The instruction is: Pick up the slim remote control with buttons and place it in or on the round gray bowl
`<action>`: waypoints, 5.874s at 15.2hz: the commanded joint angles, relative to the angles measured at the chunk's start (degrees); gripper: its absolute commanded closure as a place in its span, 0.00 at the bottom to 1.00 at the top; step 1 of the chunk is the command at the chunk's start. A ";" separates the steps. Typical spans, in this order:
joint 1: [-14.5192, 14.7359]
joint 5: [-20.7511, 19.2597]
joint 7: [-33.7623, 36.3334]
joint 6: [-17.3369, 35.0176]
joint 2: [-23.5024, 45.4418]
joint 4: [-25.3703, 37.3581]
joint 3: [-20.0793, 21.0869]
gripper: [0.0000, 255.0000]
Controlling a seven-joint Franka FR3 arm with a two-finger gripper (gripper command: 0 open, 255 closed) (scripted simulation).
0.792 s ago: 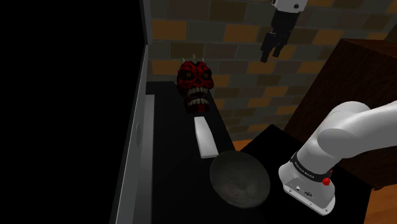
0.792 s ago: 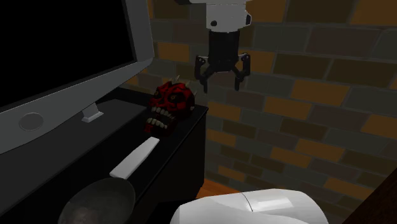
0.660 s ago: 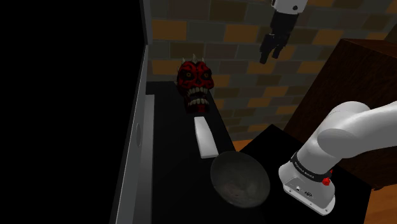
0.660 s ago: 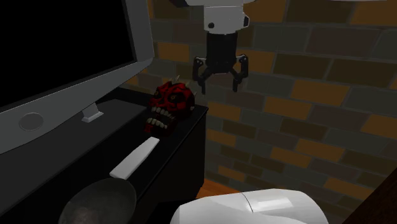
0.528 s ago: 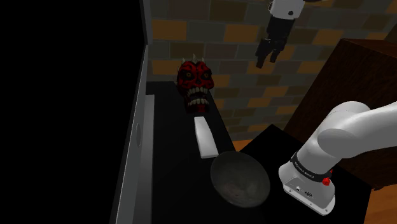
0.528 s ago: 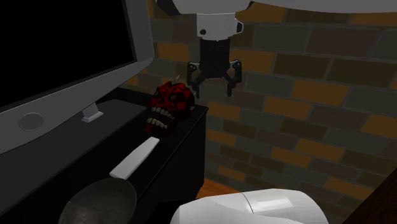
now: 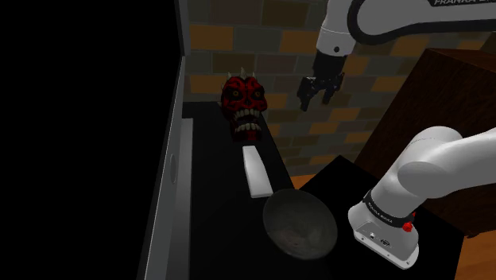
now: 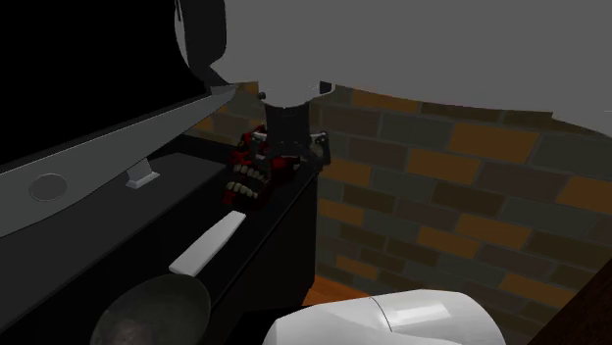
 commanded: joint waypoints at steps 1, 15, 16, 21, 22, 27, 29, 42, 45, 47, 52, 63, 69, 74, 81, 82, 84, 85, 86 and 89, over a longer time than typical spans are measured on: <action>0.67 2.34 4.91 2.66 1.66 -0.84 3.35 0.00; -0.41 8.95 34.86 23.67 22.76 0.84 24.10 0.00; -0.98 8.34 37.38 25.21 25.08 1.67 25.65 0.00; -1.96 6.71 40.91 29.62 29.54 1.55 28.03 0.00; -2.08 6.45 41.14 30.55 30.16 1.19 28.27 0.00; -2.60 5.28 42.12 33.90 32.58 0.03 29.15 0.00; -2.60 5.28 42.12 33.90 32.58 0.03 29.15 0.00; -2.61 5.26 42.13 33.90 32.61 0.05 29.15 1.00; -2.31 6.01 41.52 32.02 31.17 0.64 28.67 1.00; -2.04 6.61 41.01 30.15 29.84 1.30 28.19 1.00; -1.52 7.65 40.04 25.57 26.90 3.17 26.99 1.00; -0.97 8.44 38.90 15.95 22.16 8.31 24.55 1.00; 2.13 11.60 40.14 12.15 15.89 6.32 24.56 1.00; 7.82 16.47 43.67 9.17 7.60 1.66 25.95 1.00; 16.18 22.80 50.93 4.22 -2.06 -1.98 29.15 1.00; 17.34 23.68 52.14 3.50 -3.21 -2.22 29.74 1.00; 17.59 24.12 52.28 4.19 -3.21 -2.86 30.22 1.00; 17.64 24.43 52.23 4.98 -3.03 -3.47 30.62 1.00; 17.68 24.74 52.17 5.79 -2.82 -4.06 31.02 1.00; 17.78 25.72 51.99 8.27 -2.08 -5.76 32.31 1.00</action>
